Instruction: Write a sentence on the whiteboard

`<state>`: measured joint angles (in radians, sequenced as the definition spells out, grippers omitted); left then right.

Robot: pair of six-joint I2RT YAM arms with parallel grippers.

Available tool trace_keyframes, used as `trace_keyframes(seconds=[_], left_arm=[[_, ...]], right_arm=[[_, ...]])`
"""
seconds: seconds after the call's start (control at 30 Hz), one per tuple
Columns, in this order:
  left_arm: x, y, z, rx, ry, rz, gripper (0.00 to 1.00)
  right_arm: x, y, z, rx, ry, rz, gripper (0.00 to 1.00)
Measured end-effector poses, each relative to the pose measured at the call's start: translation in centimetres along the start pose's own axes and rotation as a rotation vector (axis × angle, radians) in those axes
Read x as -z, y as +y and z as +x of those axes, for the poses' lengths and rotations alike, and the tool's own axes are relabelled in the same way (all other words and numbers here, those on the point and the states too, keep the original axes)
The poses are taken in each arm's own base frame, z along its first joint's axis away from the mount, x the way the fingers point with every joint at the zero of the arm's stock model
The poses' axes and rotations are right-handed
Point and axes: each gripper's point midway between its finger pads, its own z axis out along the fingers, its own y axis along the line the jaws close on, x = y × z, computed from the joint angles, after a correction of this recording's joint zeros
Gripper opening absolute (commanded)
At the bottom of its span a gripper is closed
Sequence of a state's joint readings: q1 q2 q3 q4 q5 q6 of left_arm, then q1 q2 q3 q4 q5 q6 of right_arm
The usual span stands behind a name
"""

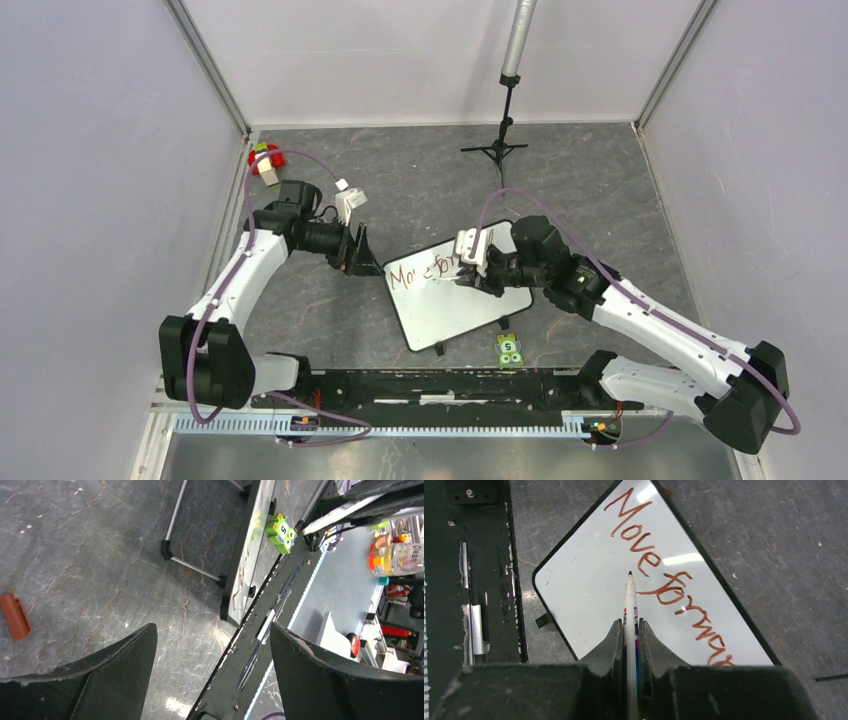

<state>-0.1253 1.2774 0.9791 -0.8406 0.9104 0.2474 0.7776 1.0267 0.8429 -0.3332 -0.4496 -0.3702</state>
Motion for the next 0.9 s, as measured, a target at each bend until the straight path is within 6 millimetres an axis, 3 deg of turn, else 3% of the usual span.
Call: trace_keyframes(seconds=[0.43,0.9], left_arm=[[-2.7,-1.1,1.3,-0.032,0.11,0.08,0.53],[-3.5,-1.4,1.1,-0.041,0.138,0.101,0.16]], right_arm=[[-3.5,5.0,2.4,0.134,0.055,-0.089,0.0],[-4.9,6.4,2.6,0.23,0.075,-0.074,0.0]])
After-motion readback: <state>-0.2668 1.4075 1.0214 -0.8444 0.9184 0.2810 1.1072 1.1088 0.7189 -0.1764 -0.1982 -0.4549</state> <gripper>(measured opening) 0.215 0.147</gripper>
